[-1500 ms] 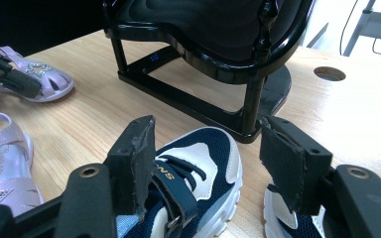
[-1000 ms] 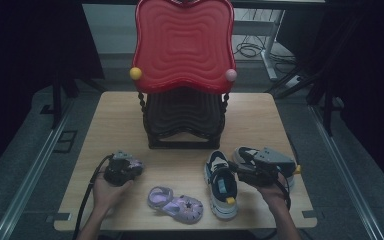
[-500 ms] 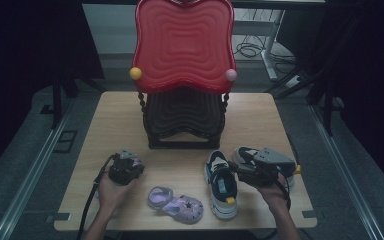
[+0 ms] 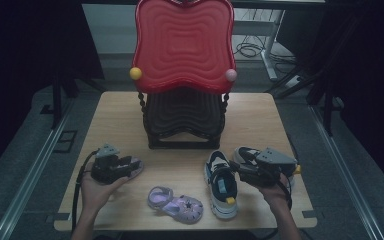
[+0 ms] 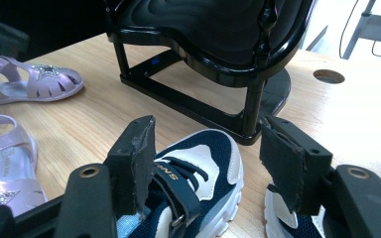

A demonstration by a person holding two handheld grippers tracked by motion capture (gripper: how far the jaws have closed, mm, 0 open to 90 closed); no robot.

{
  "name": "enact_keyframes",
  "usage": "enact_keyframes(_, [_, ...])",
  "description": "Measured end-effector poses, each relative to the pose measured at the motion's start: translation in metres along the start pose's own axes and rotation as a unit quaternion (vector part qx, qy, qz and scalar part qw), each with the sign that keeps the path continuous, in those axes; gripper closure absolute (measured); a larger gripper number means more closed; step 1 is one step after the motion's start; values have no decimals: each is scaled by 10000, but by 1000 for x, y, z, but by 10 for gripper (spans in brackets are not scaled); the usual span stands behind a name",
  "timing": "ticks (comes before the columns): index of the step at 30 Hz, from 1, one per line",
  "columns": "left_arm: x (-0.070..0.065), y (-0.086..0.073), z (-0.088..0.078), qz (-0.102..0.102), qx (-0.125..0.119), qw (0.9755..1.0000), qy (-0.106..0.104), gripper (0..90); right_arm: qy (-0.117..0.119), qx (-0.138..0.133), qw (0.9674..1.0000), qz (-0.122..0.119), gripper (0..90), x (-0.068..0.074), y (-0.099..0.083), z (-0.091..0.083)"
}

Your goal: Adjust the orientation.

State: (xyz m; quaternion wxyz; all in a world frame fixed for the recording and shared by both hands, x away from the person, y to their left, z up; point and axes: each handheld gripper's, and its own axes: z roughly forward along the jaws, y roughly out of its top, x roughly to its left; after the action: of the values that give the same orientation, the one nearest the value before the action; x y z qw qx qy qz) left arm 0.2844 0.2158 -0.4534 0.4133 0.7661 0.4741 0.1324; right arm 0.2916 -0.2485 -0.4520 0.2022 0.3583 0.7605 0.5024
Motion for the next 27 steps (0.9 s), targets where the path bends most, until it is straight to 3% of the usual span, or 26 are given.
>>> enact_keyframes(8, [13, 5, -17, -134, -327, 9994, -26, 467, 174, -29, 9998, 28, 429, 6, 2, -3])
enact_keyframes(14, [17, -2, -18, -189, -310, 9993, -94, 441, 281, -30, 9996, 43, 472, 9, 4, -6])
enact_keyframes(18, [19, -11, -18, -219, -296, 9992, -130, 432, 490, 33, 9988, 64, 572, 11, 8, -8])
enact_keyframes(27, [15, -11, -20, -145, -285, 9992, -245, 420, 653, 225, 9976, 84, 661, 12, 10, -7])
